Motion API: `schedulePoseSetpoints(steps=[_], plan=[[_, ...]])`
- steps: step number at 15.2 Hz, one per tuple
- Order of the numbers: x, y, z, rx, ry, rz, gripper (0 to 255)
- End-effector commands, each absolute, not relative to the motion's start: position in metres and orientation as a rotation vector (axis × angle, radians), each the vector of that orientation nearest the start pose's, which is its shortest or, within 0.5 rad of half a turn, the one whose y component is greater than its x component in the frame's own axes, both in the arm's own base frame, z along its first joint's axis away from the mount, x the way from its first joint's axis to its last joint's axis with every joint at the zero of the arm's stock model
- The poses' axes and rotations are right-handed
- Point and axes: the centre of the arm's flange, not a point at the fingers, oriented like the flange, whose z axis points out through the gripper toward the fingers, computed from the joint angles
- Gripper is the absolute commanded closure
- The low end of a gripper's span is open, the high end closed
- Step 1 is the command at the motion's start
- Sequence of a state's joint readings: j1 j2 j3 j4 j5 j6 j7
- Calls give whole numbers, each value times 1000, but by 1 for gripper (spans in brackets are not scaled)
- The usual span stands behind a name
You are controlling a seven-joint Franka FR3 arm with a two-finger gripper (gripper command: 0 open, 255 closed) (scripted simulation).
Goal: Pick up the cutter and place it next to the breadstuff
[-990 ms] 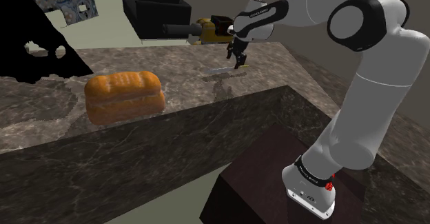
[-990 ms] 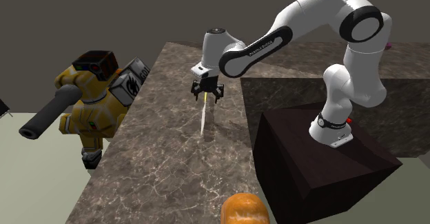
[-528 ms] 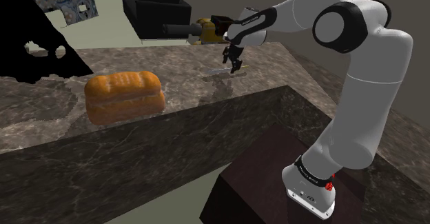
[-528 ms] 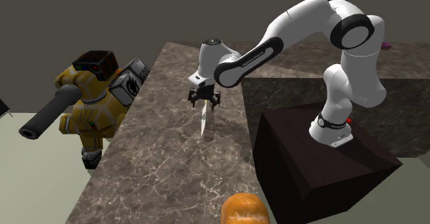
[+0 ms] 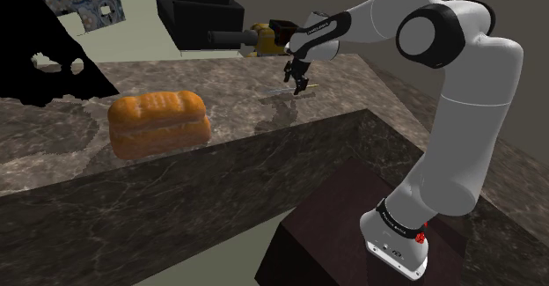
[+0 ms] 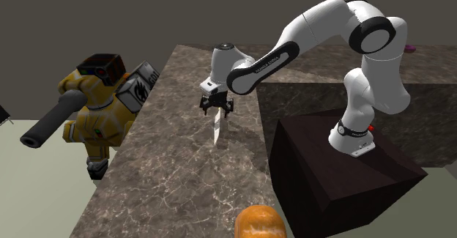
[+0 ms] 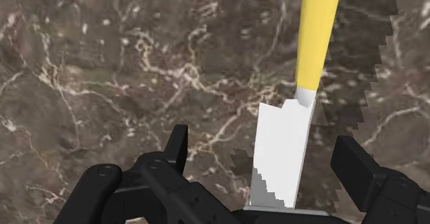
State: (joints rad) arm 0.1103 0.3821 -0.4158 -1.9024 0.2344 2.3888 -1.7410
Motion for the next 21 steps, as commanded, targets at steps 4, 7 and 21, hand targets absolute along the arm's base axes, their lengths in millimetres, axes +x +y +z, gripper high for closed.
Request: schedulePoseSetpoints(steps=[4,7,21], plan=[[614,-174,328,-2574,-1983,-154,255],[614,-174,328,-2574,-1983,-154,255],[614,-174,381,-2574,-1983,-154,255]])
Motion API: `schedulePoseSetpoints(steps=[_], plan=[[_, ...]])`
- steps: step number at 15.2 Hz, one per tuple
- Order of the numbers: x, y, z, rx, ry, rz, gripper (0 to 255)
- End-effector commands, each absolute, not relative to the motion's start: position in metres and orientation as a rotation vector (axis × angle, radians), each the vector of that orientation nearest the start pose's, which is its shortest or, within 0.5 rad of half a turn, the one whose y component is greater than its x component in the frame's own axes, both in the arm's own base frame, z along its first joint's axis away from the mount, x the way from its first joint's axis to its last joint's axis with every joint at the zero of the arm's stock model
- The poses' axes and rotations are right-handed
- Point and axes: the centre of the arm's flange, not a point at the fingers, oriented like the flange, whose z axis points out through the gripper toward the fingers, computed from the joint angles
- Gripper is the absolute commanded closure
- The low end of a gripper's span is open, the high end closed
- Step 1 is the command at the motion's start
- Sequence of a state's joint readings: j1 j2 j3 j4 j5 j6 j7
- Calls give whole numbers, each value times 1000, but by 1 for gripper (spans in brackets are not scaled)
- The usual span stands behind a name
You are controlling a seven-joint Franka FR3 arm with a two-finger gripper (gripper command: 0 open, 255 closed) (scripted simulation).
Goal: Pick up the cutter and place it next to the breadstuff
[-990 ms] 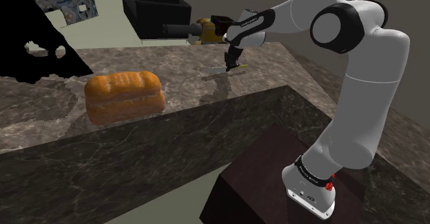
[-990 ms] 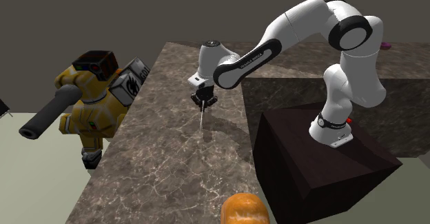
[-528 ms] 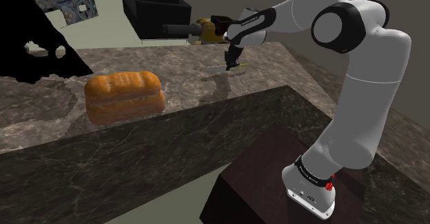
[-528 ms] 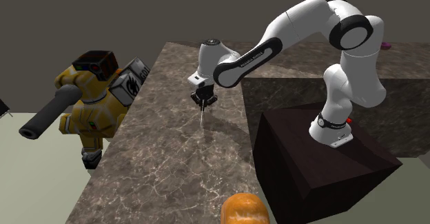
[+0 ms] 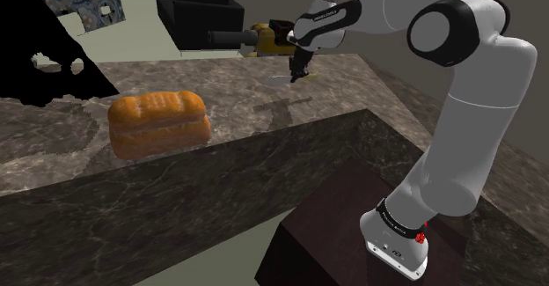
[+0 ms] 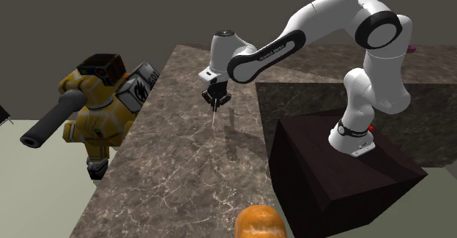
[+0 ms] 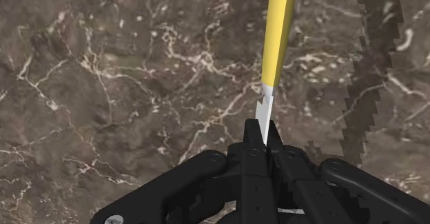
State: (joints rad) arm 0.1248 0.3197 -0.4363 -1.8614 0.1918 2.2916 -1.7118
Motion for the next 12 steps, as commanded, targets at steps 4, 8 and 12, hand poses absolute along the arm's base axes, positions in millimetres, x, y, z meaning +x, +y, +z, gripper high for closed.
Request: schedulePoseSetpoints(steps=[4,8,12], plan=[[614,-174,402,-2574,-1983,-154,255],[614,-174,423,-2574,-1983,-154,255],[614,-174,444,-2574,-1983,-154,255]])
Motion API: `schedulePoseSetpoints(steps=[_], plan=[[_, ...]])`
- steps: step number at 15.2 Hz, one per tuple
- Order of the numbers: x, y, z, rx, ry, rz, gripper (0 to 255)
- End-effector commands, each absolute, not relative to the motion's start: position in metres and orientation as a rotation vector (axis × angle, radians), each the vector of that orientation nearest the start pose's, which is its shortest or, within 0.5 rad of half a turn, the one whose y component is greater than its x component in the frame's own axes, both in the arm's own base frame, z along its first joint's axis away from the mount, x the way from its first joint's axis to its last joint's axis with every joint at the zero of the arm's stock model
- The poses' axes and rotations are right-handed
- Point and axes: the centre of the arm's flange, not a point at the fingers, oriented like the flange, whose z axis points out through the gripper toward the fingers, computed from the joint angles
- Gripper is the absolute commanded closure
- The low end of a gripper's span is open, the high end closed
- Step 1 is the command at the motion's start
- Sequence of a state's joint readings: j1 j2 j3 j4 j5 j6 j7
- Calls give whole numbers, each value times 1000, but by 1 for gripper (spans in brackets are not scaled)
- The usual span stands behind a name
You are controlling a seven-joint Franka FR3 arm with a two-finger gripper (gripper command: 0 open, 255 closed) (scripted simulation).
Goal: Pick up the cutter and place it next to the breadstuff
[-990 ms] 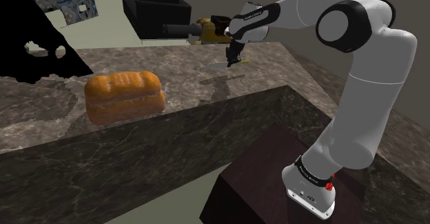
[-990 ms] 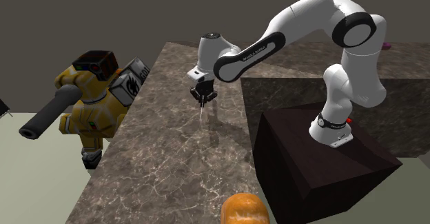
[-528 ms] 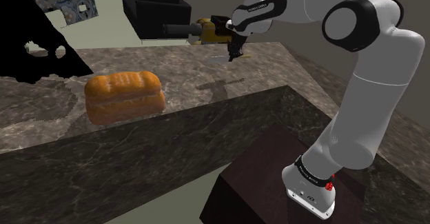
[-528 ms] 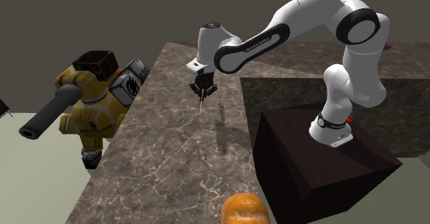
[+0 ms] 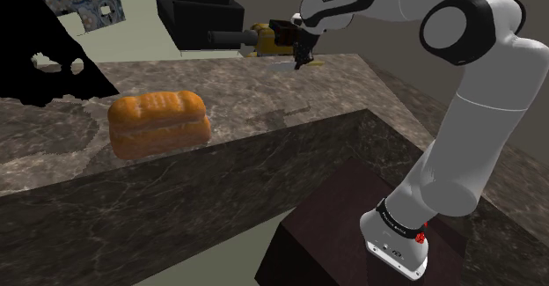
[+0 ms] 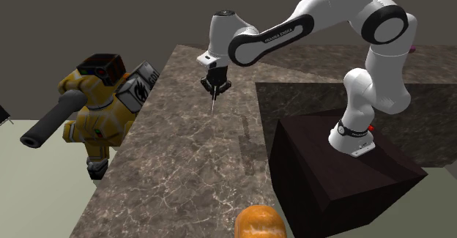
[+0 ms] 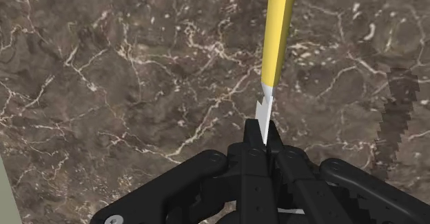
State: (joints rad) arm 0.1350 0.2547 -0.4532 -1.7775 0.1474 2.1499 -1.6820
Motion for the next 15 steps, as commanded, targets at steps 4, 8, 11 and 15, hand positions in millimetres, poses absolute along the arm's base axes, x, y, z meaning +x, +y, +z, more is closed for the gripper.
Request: schedulePoseSetpoints(steps=[4,8,11,15], plan=[[614,-174,465,-2574,-1983,-154,255],[614,-174,486,-2574,-1983,-154,255],[614,-174,502,-2574,-1983,-154,255],[614,-174,523,-2574,-1983,-154,255]])
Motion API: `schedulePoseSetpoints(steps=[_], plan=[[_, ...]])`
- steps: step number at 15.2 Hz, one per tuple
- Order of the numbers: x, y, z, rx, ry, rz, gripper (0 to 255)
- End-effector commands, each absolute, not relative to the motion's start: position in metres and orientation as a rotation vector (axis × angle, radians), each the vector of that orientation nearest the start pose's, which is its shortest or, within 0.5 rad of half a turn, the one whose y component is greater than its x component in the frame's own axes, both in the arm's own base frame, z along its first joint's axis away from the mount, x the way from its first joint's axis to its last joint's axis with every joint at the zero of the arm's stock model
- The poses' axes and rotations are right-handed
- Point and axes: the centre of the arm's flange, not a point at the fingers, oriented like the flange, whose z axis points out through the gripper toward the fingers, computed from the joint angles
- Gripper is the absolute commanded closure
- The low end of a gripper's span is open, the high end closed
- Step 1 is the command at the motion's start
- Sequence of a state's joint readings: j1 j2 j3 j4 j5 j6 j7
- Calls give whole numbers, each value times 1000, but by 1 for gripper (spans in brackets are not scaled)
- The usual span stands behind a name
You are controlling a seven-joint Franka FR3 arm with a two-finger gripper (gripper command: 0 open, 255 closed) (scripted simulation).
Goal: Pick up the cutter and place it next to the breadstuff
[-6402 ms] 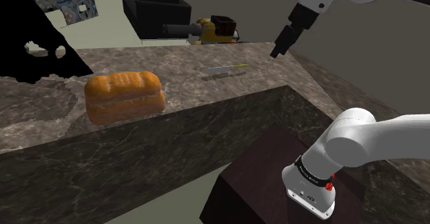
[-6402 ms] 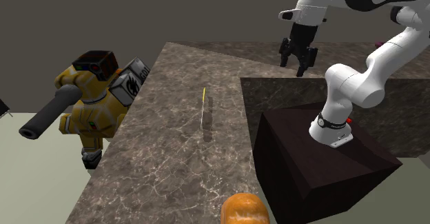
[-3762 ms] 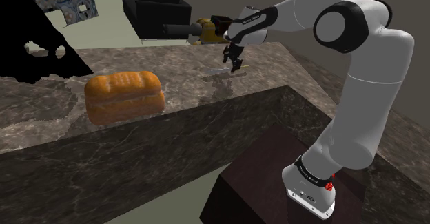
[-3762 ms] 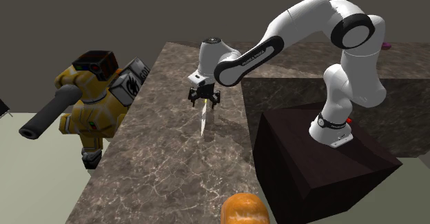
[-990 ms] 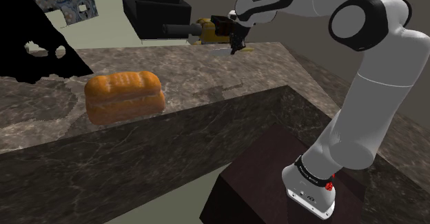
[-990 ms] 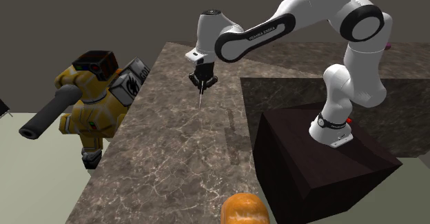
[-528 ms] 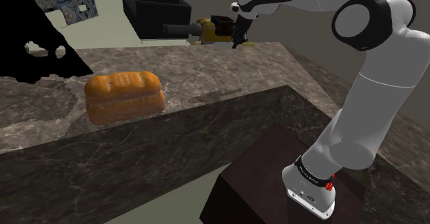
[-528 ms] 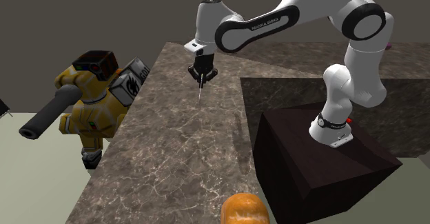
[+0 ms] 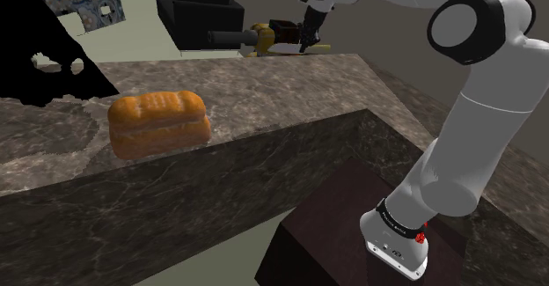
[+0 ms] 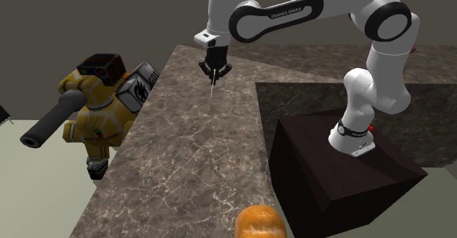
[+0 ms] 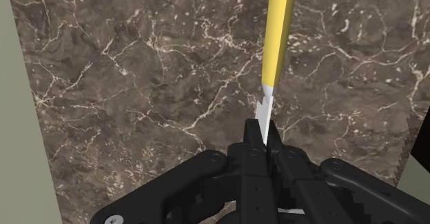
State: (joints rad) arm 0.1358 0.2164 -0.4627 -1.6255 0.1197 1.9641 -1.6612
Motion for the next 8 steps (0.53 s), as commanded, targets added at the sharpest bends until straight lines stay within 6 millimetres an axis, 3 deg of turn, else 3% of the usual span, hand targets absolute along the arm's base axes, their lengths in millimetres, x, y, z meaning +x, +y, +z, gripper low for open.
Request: schedulePoseSetpoints(steps=[1,6,8], plan=[[614,-174,529,-2574,-1983,-154,255],[614,-174,550,-2574,-1983,-154,255],[605,-149,550,-2574,-1983,-154,255]])
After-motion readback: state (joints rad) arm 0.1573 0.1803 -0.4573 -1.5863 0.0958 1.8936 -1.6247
